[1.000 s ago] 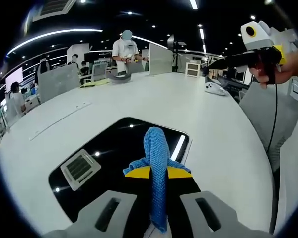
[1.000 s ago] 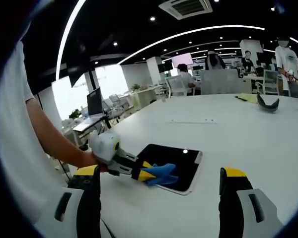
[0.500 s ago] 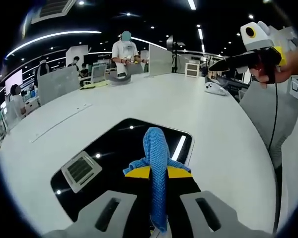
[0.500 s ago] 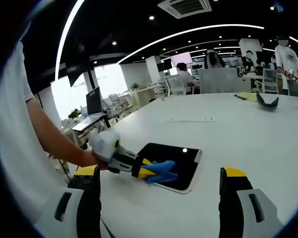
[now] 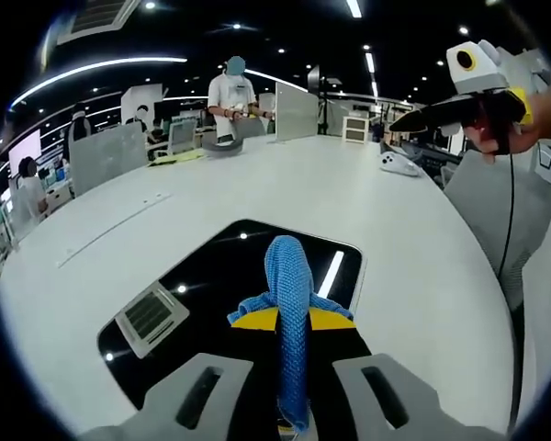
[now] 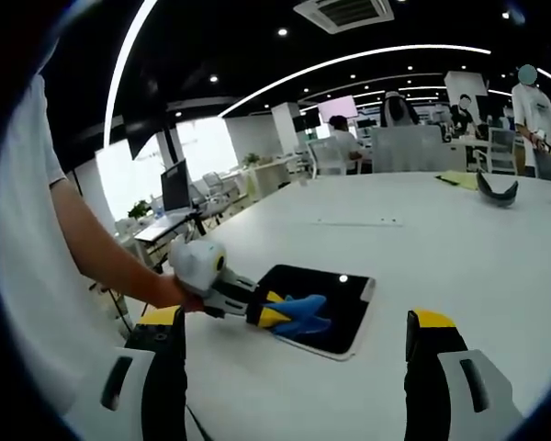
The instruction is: Wipe the mirror surface with the cleaning cloth until all visible marks leave the cleaned area.
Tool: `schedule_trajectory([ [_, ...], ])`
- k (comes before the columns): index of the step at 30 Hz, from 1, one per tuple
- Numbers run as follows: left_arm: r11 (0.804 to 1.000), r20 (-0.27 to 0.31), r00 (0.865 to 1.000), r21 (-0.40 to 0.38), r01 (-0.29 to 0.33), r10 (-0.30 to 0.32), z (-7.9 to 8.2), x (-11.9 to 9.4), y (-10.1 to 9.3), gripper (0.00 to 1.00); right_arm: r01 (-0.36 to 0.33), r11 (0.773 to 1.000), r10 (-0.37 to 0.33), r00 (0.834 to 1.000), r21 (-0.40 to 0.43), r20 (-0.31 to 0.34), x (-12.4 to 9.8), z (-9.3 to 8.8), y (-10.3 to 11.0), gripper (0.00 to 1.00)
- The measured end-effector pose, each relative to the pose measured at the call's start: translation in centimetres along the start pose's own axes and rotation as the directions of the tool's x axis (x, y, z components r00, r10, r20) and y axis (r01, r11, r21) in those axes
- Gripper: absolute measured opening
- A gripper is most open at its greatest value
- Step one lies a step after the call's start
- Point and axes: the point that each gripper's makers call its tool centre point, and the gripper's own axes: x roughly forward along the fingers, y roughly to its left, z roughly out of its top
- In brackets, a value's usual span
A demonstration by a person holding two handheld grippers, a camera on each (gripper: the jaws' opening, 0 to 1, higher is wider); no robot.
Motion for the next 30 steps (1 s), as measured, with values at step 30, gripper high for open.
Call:
schedule_trajectory([
  [30,1.000,0.005,1.000,0.023,0.005,-0.005,0.1,0.2,1.7,0.08,-0.003,1.000,0.003,1.000,0.000,-0.024,0.3,-0.3,-0.2,1.00],
])
